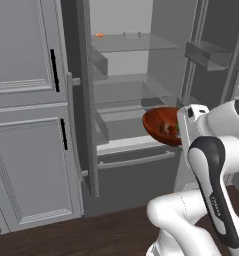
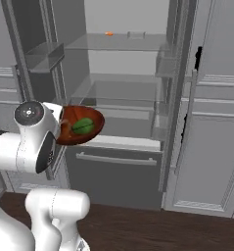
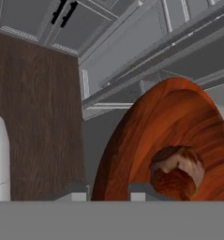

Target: Pick the chicken drumstick and avocado from their plates and place them in the bowl. Then put the bowl in the fridge.

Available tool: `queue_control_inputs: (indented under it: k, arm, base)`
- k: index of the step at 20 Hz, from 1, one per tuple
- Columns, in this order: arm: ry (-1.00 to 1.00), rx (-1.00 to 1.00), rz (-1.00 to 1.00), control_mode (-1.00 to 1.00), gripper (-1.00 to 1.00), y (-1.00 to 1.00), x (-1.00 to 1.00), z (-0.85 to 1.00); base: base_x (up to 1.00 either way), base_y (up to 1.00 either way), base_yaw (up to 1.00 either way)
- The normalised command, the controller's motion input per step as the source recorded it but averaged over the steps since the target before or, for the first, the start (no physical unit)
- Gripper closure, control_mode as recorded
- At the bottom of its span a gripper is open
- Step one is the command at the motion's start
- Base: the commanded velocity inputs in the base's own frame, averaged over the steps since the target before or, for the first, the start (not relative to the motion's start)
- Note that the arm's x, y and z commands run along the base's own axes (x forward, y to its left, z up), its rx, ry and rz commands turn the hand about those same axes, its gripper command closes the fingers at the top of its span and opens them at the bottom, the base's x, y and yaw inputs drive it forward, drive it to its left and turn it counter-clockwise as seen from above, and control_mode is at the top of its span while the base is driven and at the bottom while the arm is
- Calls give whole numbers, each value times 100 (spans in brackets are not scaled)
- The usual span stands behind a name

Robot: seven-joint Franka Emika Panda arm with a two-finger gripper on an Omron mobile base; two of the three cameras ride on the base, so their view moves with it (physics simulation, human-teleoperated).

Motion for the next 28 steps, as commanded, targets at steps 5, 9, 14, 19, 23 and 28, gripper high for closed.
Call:
queue_control_inputs:
  k: [5,9,14,19,23,28]
  arm:
    - [0,0,0,100,100,0,0,0]
    - [0,0,0,100,100,0,0,0]
    - [0,0,0,100,100,0,0,0]
    - [0,0,0,100,100,0,0,0]
    - [0,0,0,100,100,0,0,0]
    - [0,0,0,100,100,0,0,0]
  base:
    - [76,-43,0]
    - [44,-11,0]
    - [46,1,0]
    - [59,0,0]
    - [56,0,0]
    - [62,0,0]
